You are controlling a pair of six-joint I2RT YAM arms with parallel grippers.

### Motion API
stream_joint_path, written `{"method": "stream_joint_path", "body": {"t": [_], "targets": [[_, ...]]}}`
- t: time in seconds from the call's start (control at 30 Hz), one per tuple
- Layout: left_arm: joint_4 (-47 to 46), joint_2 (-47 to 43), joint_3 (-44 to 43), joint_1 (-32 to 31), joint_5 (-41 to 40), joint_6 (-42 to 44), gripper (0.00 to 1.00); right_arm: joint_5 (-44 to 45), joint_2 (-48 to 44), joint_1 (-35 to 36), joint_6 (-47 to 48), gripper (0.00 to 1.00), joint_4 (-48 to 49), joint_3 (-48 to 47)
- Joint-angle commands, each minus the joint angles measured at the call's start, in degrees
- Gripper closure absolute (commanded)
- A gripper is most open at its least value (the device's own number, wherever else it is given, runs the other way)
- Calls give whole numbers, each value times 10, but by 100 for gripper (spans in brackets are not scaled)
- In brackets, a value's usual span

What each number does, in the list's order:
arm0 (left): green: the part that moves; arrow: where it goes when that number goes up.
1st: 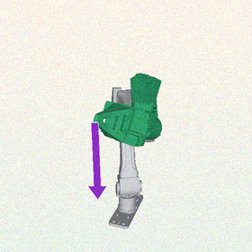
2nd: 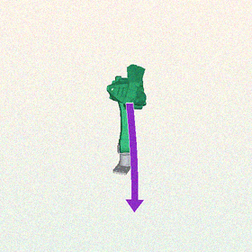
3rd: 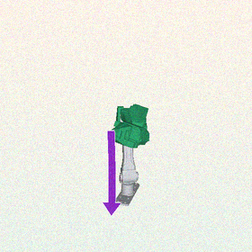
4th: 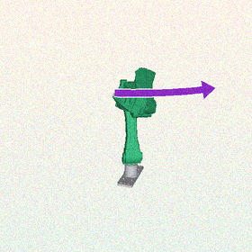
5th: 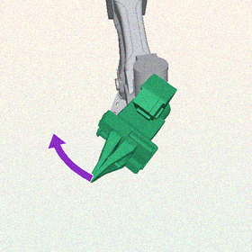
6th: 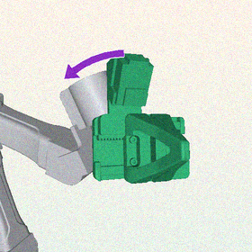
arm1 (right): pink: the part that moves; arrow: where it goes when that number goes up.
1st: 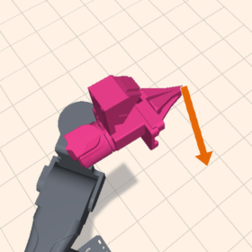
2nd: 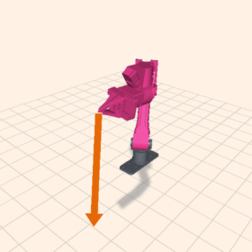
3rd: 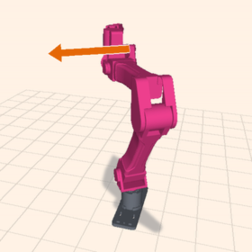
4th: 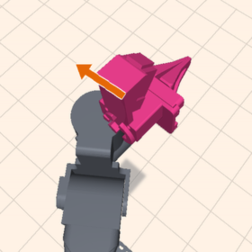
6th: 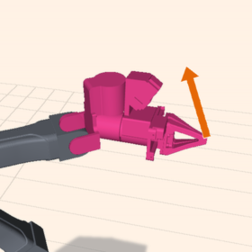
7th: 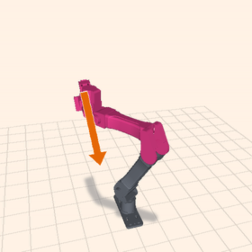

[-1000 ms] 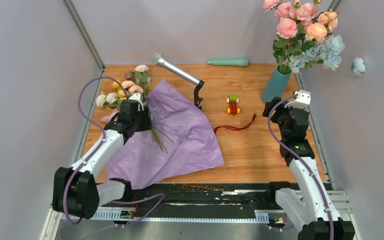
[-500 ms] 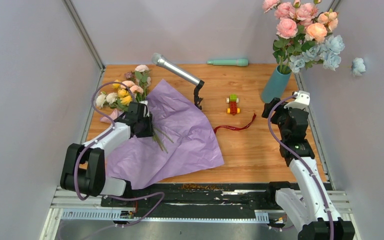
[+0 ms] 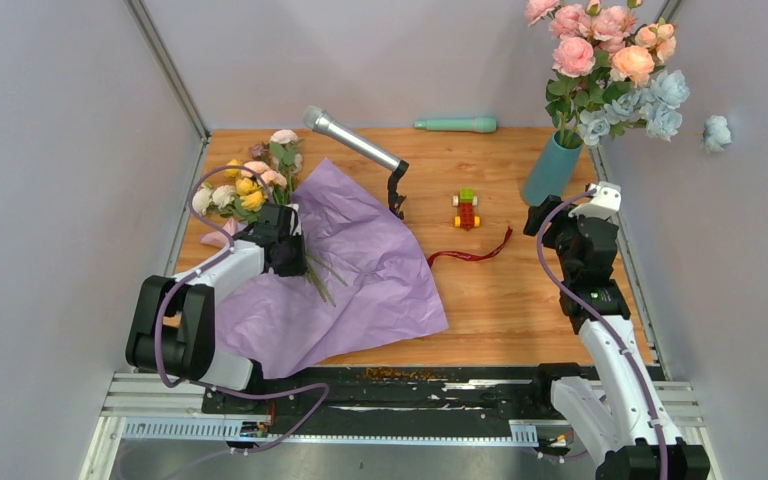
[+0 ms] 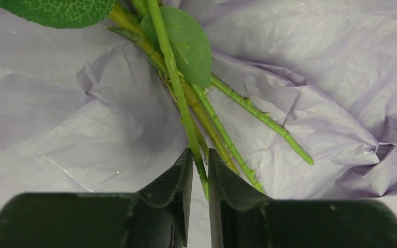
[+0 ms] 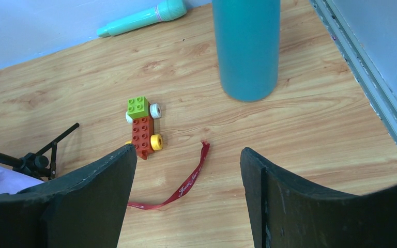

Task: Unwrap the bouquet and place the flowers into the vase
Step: Pick up the fake flower from the wrapping paper.

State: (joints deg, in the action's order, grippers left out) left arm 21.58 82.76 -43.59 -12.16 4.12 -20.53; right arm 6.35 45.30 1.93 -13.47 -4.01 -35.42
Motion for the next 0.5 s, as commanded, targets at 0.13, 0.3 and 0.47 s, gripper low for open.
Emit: {"method": "stream_joint_path", "body": {"t": [0.13,0.3,0.47], "targets": [[-14,-25,-16,9,-5,-4,90,-3,-5,-3,-9,26,10,-11],[-21,-67,-5,16,-27,-8,100,-1,-8,-3,-9,26,8,-11],[-37,-118,12,21,-47,-11,100,-1,-8,-2,-8,26,7,-12]]}}
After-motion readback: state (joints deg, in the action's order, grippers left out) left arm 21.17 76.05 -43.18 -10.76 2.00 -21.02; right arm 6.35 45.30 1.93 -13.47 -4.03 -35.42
